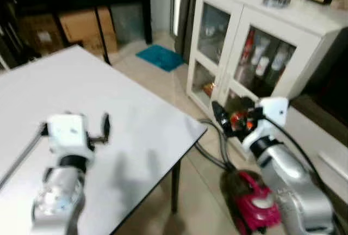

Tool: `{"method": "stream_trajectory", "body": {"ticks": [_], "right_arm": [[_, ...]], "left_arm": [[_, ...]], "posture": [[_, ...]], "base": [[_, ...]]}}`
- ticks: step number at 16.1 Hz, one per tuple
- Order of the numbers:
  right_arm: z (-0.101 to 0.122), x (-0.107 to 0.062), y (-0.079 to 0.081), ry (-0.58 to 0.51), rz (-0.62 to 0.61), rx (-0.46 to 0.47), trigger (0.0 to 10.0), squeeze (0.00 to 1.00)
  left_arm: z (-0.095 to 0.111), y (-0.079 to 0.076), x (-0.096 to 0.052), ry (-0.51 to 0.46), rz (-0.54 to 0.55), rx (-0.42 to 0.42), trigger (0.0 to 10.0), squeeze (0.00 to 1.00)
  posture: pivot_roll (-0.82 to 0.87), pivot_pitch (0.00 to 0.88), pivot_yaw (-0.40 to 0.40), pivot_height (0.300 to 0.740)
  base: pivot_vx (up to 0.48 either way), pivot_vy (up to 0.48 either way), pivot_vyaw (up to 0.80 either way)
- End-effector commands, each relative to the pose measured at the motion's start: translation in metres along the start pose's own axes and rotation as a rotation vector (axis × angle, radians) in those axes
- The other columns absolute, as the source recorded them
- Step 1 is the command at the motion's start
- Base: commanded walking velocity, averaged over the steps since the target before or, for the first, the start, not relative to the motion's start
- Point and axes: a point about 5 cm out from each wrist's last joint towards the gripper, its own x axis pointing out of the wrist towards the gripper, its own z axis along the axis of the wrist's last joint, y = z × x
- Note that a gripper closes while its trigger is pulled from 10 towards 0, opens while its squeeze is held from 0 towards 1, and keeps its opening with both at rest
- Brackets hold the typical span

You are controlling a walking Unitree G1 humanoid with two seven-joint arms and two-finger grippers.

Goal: Setting the table

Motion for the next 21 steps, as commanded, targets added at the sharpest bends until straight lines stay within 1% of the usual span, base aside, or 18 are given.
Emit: {"method": "stream_trajectory", "body": {"ticks": [1,2,4,5,6,7,8,9,10,11,13,14,15,16,18,19,20,21], "right_arm": [[-0.001,-0.001,0.001,0.016,0.013,0.025,10.0,1.0],[-0.002,-0.001,0.002,0.018,0.005,0.021,10.0,1.0],[-0.001,0.0,0.005,0.013,-0.013,0.023,10.0,1.0],[-0.003,0.001,0.007,0.016,-0.024,0.028,10.0,1.0],[-0.004,0.003,0.01,0.021,-0.018,0.024,10.0,1.0],[-0.005,0.004,0.01,0.025,-0.013,0.024,10.0,1.0],[-0.011,0.007,0.008,0.041,-0.014,0.022,10.0,1.0],[-0.013,0.01,0.009,0.055,0.007,0.014,10.0,1.0],[-0.012,0.011,0.01,0.056,0.014,0.007,10.0,1.0],[-0.009,0.016,0.01,0.056,0.018,-0.007,10.0,1.0],[-0.009,0.018,0.003,0.055,-0.007,-0.058,10.0,1.0],[-0.01,0.018,-0.001,0.046,-0.016,-0.068,10.0,1.0],[-0.011,0.017,-0.003,0.025,-0.033,-0.06,10.0,1.0],[-0.013,0.016,-0.004,0.021,-0.057,-0.071,10.0,1.0],[-0.014,0.012,-0.004,0.044,-0.083,-0.052,10.0,1.0],[-0.02,0.007,-0.006,0.059,-0.099,-0.057,10.0,1.0],[-0.022,0.004,-0.007,0.06,-0.118,-0.038,10.0,1.0],[-0.021,-0.001,-0.007,0.056,-0.138,-0.026,10.0,1.0]], "left_arm": [[0.005,-0.001,-0.002,-0.016,-0.016,0.017,10.0,0.0],[0.004,-0.001,-0.002,-0.016,-0.017,0.007,10.0,0.0],[0.002,0.002,-0.001,-0.012,0.002,0.0,10.0,0.0],[-0.001,0.006,0.001,-0.003,0.031,0.007,10.0,0.0],[0.002,0.01,0.002,-0.005,0.055,0.0,10.0,0.0],[0.004,0.011,0.001,-0.01,0.065,-0.008,10.0,0.0],[0.002,0.012,-0.002,-0.01,0.069,0.026,10.0,0.0],[0.002,0.014,-0.006,-0.005,0.089,0.018,10.0,0.0],[0.002,0.016,-0.007,-0.001,0.107,-0.008,10.0,0.0],[-0.002,0.019,-0.009,0.016,0.136,-0.061,10.0,0.0],[-0.006,0.018,-0.006,0.034,0.141,-0.039,10.0,0.0],[-0.005,0.017,-0.005,0.025,0.131,-0.013,10.0,0.0],[-0.005,0.015,-0.004,0.017,0.118,-0.006,10.0,0.0],[-0.005,0.015,-0.001,0.018,0.114,-0.008,10.0,0.0],[0.0,0.016,0.009,-0.008,0.092,0.007,10.0,0.0],[0.003,0.014,0.014,-0.027,0.06,0.043,10.0,0.0],[0.006,0.011,0.018,-0.042,0.023,0.058,10.0,0.0],[0.008,0.009,0.02,-0.049,-0.011,0.039,10.0,0.0]], "posture": [[-0.05,0.001,0.037,0.74],[-0.05,0.0,0.035,0.74],[-0.06,0.0,0.034,0.74],[-0.04,0.0,0.031,0.74],[-0.02,0.0,0.025,0.74],[-0.01,0.0,0.017,0.74],[0.01,0.0,0.003,0.74],[0.02,0.0,-0.001,0.74],[0.02,0.0,-0.001,0.74],[0.01,0.0,-0.018,0.74],[0.02,0.0,-0.031,0.74],[0.02,0.0,-0.03,0.74],[0.02,0.0,-0.03,0.74],[-0.01,0.0,-0.004,0.74],[-0.01,0.0,0.016,0.74],[-0.02,0.0,0.037,0.74],[-0.02,0.0,0.049,0.74],[-0.04,0.0,0.069,0.74]], "base": [[0.0,0.0,0.8],[0.0,0.0,0.8],[0.0,0.0,0.8],[0.0,0.0,0.8],[0.0,0.0,0.8],[0.0,0.0,0.8],[0.0,0.0,0.8],[0.0,0.0,0.8],[0.0,0.0,0.8],[0.0,0.0,0.8],[0.0,0.0,0.8],[0.0,0.0,0.8],[0.0,0.0,0.8],[0.0,0.0,0.8],[0.0,0.0,0.8],[0.0,0.0,0.8],[0.0,0.0,0.8],[0.0,0.0,0.8]]}}
